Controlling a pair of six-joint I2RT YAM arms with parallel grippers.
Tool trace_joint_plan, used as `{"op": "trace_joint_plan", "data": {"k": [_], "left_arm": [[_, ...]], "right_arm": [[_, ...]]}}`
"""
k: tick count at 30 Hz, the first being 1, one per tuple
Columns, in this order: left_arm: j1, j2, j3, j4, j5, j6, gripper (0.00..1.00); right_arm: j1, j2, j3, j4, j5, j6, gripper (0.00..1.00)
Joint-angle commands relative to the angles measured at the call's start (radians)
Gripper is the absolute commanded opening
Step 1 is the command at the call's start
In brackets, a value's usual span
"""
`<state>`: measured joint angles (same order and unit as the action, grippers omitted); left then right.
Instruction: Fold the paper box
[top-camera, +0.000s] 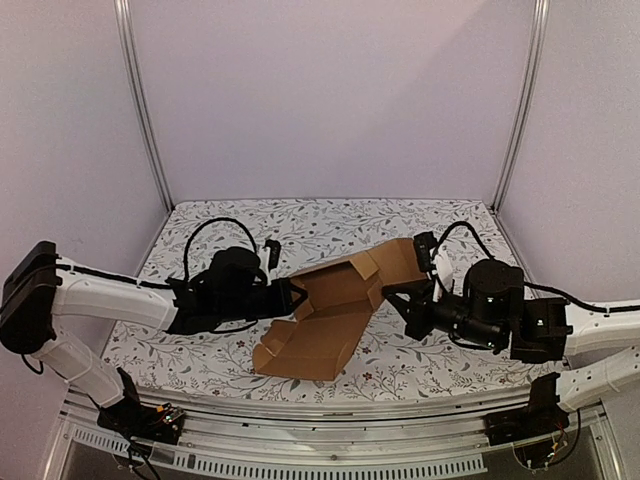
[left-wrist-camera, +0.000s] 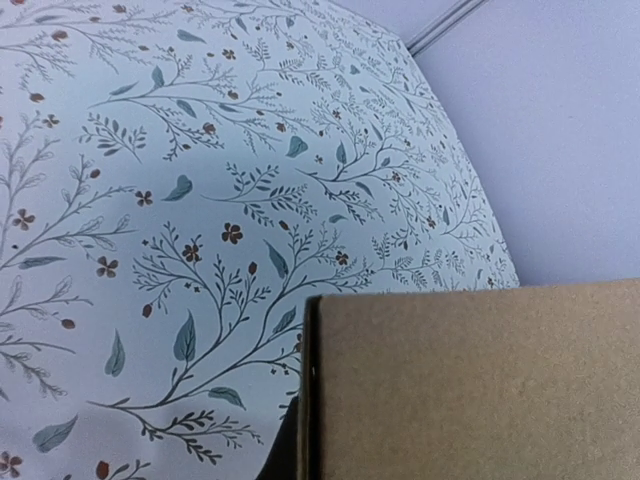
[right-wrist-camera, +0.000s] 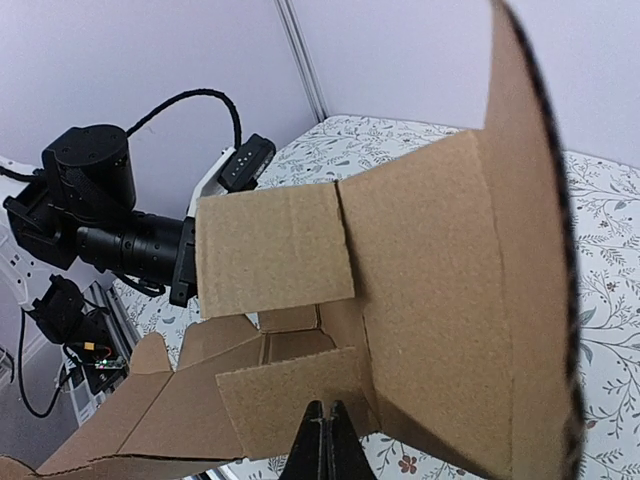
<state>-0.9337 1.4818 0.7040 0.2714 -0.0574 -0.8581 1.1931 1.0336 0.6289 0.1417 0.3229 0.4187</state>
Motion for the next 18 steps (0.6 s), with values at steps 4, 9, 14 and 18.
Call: {"op": "trace_joint_plan", "data": {"k": [4, 9, 14, 18], "left_arm": [[0.007, -0.035, 0.025, -0.012, -0.158, 0.099, 0.0], [0.007, -0.035, 0.009, -0.024, -0.28, 0.131, 0.0], [0.007, -0.037, -0.002, -0.036, -0.339, 0.114, 0.0], [0.007, -0.038, -0.007, -0.035, -0.34, 0.107, 0.0]], "right_arm": [[0.012, -0.097, 0.021, -0.184, 0.01, -0.032, 0.0], [0.066, -0.101, 0.083, -0.191, -0.036, -0.063, 0.0], [0.13, -0.023, 0.183, -0.196, -0.067, -0.117, 0.0], [0.151, 0.066, 0.242, -0.208, -0.054, -0.151, 0.0]]}}
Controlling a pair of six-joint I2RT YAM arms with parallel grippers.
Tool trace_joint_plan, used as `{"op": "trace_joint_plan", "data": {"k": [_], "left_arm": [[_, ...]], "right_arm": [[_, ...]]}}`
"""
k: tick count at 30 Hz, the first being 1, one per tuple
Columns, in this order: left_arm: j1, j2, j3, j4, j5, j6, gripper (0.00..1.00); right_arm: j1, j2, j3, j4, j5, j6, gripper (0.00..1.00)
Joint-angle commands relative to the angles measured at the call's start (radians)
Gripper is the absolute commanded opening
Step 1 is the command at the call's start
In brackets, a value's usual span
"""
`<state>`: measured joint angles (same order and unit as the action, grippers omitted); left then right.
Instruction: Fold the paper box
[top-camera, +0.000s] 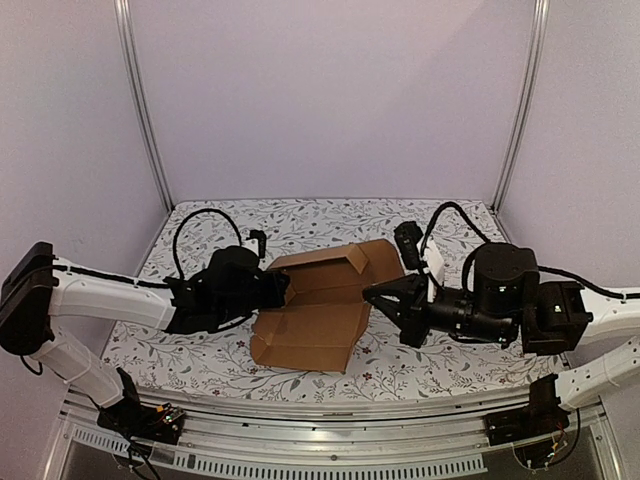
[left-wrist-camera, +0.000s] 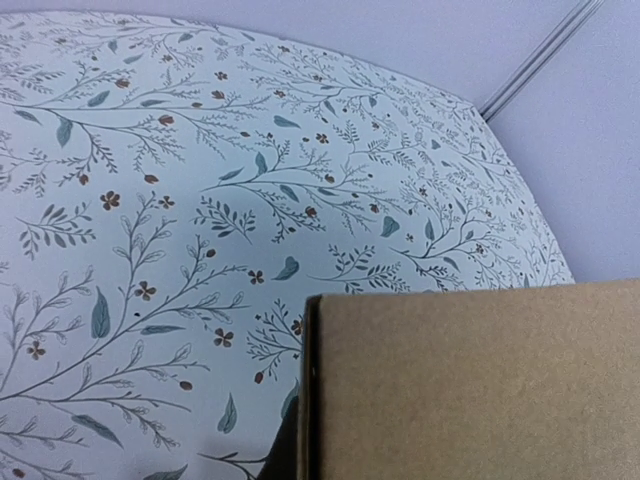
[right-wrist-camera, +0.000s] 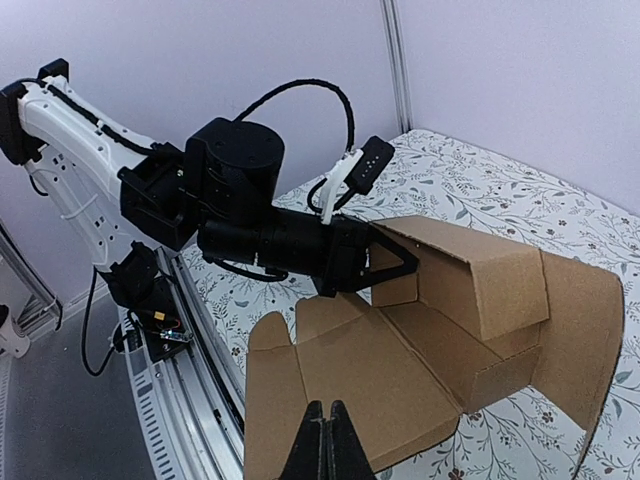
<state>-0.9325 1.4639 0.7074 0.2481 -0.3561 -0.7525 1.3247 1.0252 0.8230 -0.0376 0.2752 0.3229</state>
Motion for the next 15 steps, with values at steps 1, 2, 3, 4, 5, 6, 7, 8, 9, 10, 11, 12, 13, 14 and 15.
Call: {"op": "trace_joint_plan", "data": {"k": [1, 2, 3, 4, 5, 6, 7, 8, 9, 10, 11, 12, 13, 14, 15], "left_arm": [[0.006, -0.02, -0.01, -0.012, -0.039, 0.001, 0.0], [0.006, -0.022, -0.012, -0.014, -0.035, -0.001, 0.0], [0.006, -0.025, -0.014, -0.015, -0.032, -0.001, 0.0], [0.007, -0.03, -0.015, -0.016, -0.026, -0.003, 0.0], [0.007, -0.035, -0.019, -0.019, -0.022, -0.006, 0.0], [0.008, -0.045, -0.022, -0.018, -0.018, -0.012, 0.0], [0.009, -0.05, -0.025, -0.016, -0.012, -0.017, 0.0], [0.01, -0.054, -0.026, -0.015, -0.004, -0.02, 0.0], [0.012, -0.057, -0.028, -0.016, 0.006, -0.023, 0.0], [0.013, -0.061, -0.029, -0.015, 0.014, -0.026, 0.0], [0.016, -0.063, -0.03, -0.015, 0.024, -0.032, 0.0], [0.019, -0.066, -0.032, -0.009, 0.041, -0.037, 0.0], [0.022, -0.069, -0.036, 0.001, 0.053, -0.043, 0.0], [0.024, -0.068, -0.037, 0.005, 0.064, -0.048, 0.0], [0.028, -0.069, -0.038, 0.008, 0.075, -0.052, 0.0]], "right_arm": [[0.019, 0.097, 0.063, -0.033, -0.002, -0.062, 0.0], [0.02, 0.111, 0.071, -0.039, 0.002, -0.066, 0.0], [0.021, 0.133, 0.075, -0.043, 0.01, -0.072, 0.0], [0.022, 0.143, 0.074, -0.046, 0.019, -0.074, 0.0], [0.022, 0.154, 0.069, -0.048, 0.031, -0.077, 0.0], [0.021, 0.16, 0.06, -0.049, 0.049, -0.079, 0.0], [0.022, 0.166, 0.05, -0.05, 0.064, -0.078, 0.0], [0.022, 0.169, 0.039, -0.051, 0.072, -0.075, 0.0], [0.021, 0.17, 0.027, -0.051, 0.081, -0.068, 0.0], [0.022, 0.166, 0.017, -0.05, 0.084, -0.063, 0.0], [0.022, 0.163, 0.007, -0.051, 0.087, -0.055, 0.0], [0.024, 0.157, -0.003, -0.052, 0.09, -0.049, 0.0], [0.023, 0.148, -0.013, -0.053, 0.094, -0.04, 0.0], [0.024, 0.143, -0.022, -0.055, 0.1, -0.036, 0.0], [0.024, 0.134, -0.031, -0.058, 0.105, -0.031, 0.0]]}}
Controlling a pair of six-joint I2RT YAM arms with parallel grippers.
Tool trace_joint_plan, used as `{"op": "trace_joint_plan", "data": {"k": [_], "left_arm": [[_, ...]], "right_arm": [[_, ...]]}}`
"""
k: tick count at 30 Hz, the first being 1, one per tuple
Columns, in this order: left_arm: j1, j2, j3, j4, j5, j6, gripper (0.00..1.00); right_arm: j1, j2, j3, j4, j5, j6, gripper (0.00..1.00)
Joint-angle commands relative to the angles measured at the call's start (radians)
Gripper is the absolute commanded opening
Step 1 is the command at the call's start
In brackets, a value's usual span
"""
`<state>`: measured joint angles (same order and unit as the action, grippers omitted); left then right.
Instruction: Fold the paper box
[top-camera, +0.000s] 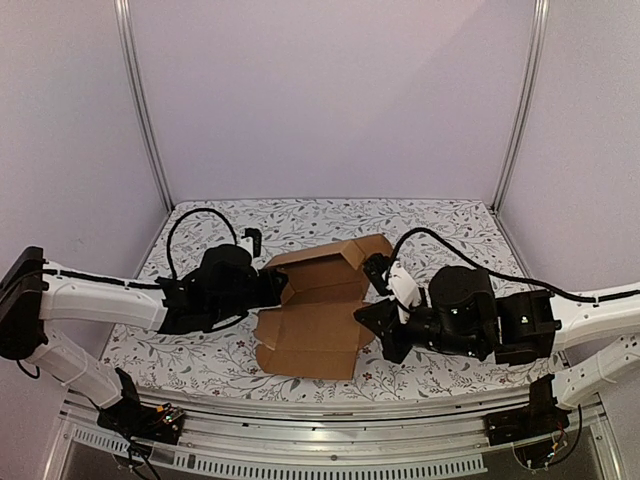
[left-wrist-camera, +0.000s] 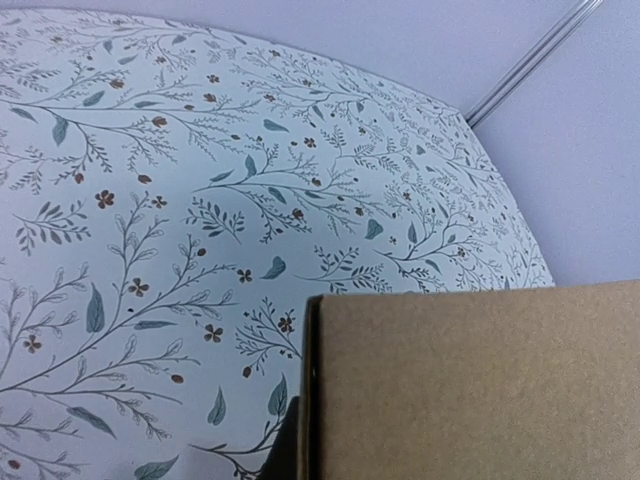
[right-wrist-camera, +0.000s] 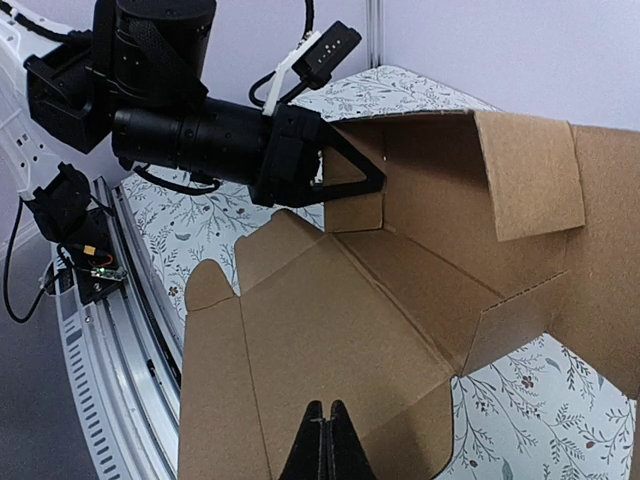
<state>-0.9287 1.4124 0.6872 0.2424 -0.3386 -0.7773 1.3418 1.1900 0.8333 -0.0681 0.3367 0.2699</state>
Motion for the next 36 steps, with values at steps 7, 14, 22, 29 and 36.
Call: {"op": "trace_joint_plan", "data": {"k": [7, 14, 22, 29, 36], "left_arm": [[0.066, -0.006, -0.041, 0.067, 0.157, -0.068, 0.0], [0.098, 0.023, -0.059, 0.153, 0.269, -0.11, 0.0], [0.104, 0.02, -0.057, 0.19, 0.353, -0.114, 0.0], [0.106, -0.004, -0.087, 0.219, 0.401, -0.099, 0.0], [0.106, -0.007, -0.095, 0.195, 0.375, -0.078, 0.0]], "right_arm": [[0.016, -0.093, -0.103, -0.039, 0.068, 0.063, 0.0], [0.016, -0.136, -0.136, -0.044, 0.086, 0.083, 0.0], [0.017, -0.116, -0.145, -0.033, 0.117, 0.079, 0.0], [0.017, -0.126, -0.175, -0.025, 0.171, 0.081, 0.0], [0.017, -0.154, -0.157, -0.027, 0.125, 0.051, 0.0]]}}
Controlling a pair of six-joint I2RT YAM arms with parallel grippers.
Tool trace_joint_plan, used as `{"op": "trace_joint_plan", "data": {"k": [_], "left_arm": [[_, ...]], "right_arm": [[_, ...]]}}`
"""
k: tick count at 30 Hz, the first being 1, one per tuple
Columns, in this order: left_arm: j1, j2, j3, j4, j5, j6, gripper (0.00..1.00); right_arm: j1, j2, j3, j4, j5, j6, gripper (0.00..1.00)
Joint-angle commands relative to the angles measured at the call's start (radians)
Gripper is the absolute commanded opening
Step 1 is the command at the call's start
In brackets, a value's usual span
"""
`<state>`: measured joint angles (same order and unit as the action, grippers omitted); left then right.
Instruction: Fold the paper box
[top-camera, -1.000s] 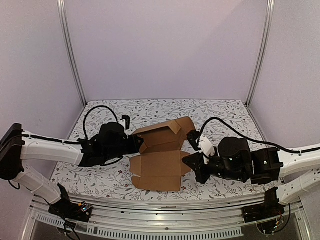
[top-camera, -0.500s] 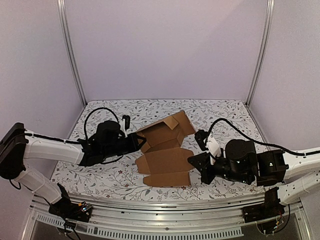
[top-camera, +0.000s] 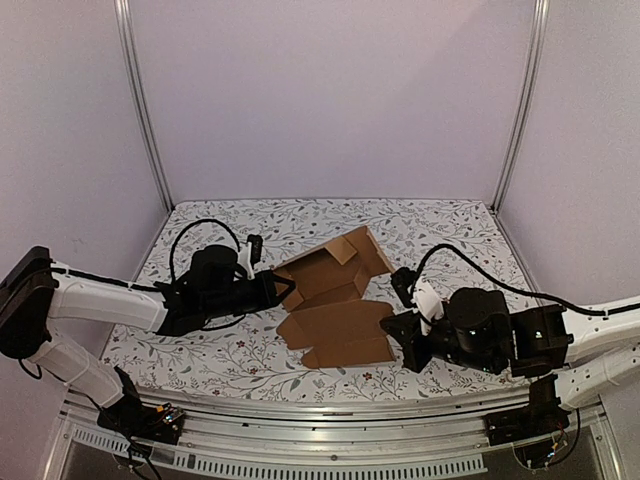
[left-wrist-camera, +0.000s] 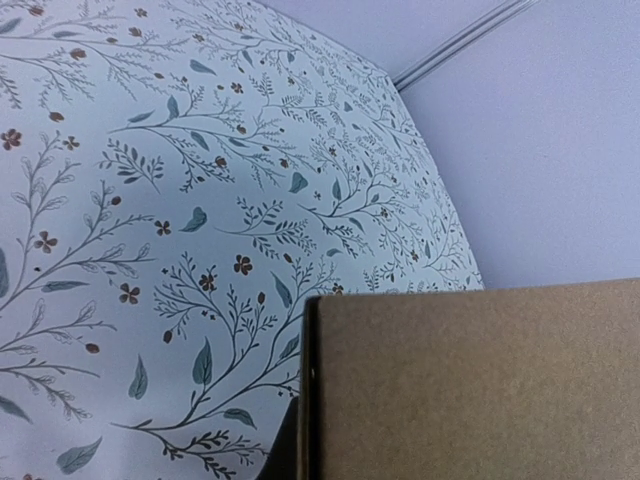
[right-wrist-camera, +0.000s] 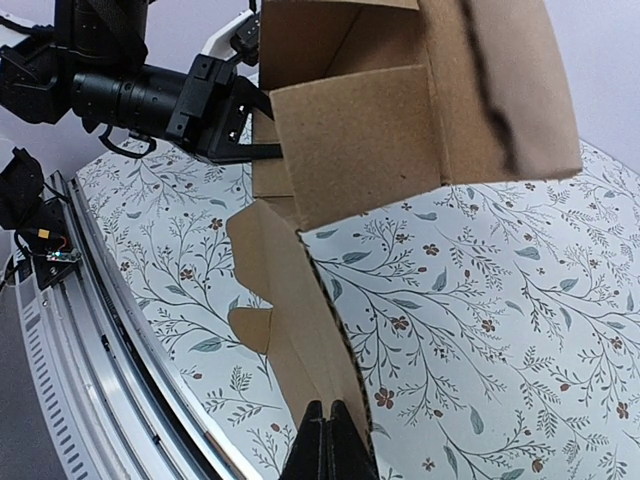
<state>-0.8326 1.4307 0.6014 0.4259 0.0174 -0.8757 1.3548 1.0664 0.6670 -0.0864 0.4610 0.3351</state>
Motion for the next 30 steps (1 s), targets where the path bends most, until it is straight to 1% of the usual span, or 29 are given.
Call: {"op": "trace_joint_plan", "data": {"k": [1, 4, 9, 12, 17, 24, 27, 30], "left_arm": [[0.01, -0.024, -0.008, 0.007, 0.011, 0.027, 0.0], [0.01, -0.021, -0.006, -0.007, -0.014, 0.046, 0.0], [0.01, -0.004, -0.009, -0.025, -0.061, 0.072, 0.0], [0.01, -0.005, -0.011, -0.029, -0.066, 0.085, 0.0], [0.01, -0.021, -0.018, -0.041, -0.083, 0.12, 0.0], [0.01, -0.059, -0.029, -0.041, -0.084, 0.188, 0.0], [0.01, -0.082, -0.035, -0.041, -0.077, 0.226, 0.0], [0.01, -0.105, -0.042, -0.042, -0.072, 0.271, 0.0]], "right_arm": [[0.004, -0.036, 0.015, -0.011, -0.013, -0.022, 0.01], [0.004, -0.064, 0.031, -0.03, -0.056, -0.045, 0.1], [0.003, -0.109, 0.076, -0.105, -0.126, -0.095, 0.2], [0.004, -0.161, 0.091, -0.143, -0.129, -0.118, 0.28], [0.004, -0.243, 0.124, -0.219, -0.058, -0.169, 0.32], [-0.013, -0.257, 0.201, -0.311, 0.003, -0.247, 0.35], [-0.055, -0.245, 0.225, -0.335, -0.036, -0.277, 0.37], [-0.137, -0.222, 0.247, -0.344, -0.196, -0.284, 0.41]]}}
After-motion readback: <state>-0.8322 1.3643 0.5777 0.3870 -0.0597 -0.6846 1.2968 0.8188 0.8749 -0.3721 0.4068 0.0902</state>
